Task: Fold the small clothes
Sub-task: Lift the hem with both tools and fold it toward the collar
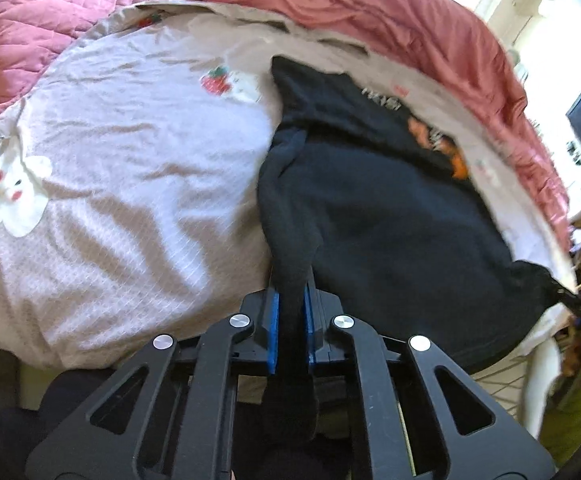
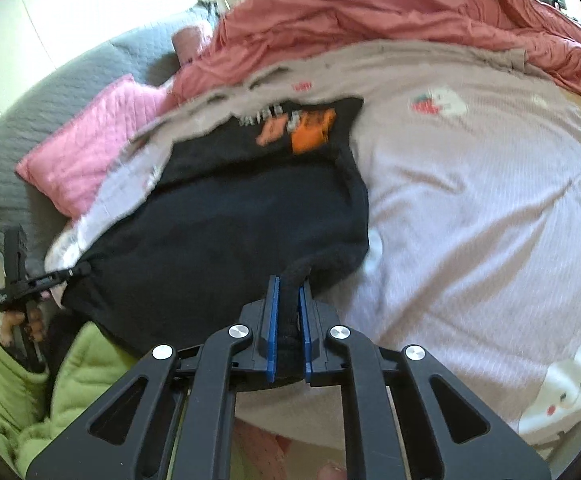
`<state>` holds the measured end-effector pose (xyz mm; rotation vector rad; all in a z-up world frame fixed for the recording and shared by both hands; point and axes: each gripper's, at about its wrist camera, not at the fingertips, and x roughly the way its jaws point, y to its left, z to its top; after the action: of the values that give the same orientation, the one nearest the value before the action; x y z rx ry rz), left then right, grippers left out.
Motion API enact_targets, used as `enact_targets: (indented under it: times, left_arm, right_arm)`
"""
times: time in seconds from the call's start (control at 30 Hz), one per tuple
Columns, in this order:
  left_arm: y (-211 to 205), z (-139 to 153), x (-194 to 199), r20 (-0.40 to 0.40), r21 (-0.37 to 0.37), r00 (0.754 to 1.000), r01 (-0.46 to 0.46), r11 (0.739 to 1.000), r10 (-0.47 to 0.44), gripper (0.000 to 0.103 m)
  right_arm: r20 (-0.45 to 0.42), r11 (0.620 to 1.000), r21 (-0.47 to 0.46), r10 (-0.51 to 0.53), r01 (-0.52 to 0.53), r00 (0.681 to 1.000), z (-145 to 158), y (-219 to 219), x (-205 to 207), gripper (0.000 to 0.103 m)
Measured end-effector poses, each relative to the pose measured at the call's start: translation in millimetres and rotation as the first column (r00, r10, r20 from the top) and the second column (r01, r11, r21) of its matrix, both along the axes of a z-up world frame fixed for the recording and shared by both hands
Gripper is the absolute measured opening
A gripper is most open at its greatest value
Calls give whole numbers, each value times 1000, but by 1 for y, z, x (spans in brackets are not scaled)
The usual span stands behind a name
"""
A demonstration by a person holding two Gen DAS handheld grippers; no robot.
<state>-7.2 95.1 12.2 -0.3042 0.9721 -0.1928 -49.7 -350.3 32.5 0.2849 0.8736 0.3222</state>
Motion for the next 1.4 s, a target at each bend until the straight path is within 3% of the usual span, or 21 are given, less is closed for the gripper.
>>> enact_targets:
  times: [0.23,0.4,0.6,0.8,1.0,1.13,1.27,1.3,1.33,1.4]
  left_arm:
    - [5,25,34,48,-62,998,-30,998,33,4]
    - [2,34,81,49,-74,997,-55,996,59,4]
    - [4,32,136,31,-115,993,-109,987,114,4]
    - [3,16,187,1,-163,981,-190,968,193,4]
    - [10,-25,218,-51,-205,966,-260,944,255,4]
    - [21,-44,218,-38,-268,971,-236,934,234,6]
    - [28,-41,213,-20,-299,979,-197,934,201,6]
    - [29,-38,209,-9,-309,980,-191,932,198,8]
    - [30,-34,206,2,-315,979,-193,929,204,17]
    - [31,-25,199,36,-286,972,-211,935,230,42]
  right_arm:
    - [77,998,53,-41,37,996,17,-9,39,8]
    - [91,992,91,-93,84,992,20,-15,80,8]
    - [102,987,65,-153,147,983,18,-18,126,8]
    - [108,977,25,-212,211,971,14,-25,169,8]
    - [77,967,-67,-242,248,967,-8,-17,205,8]
    - [0,956,-108,-275,274,961,-35,-13,227,9]
    - [-42,950,-116,-296,290,954,-45,-12,232,11]
    - [-32,949,-117,-299,294,954,-43,-12,230,16]
    - [-15,948,-118,-298,295,954,-38,-11,225,21]
    - [12,950,-108,-294,293,956,-30,-8,216,42]
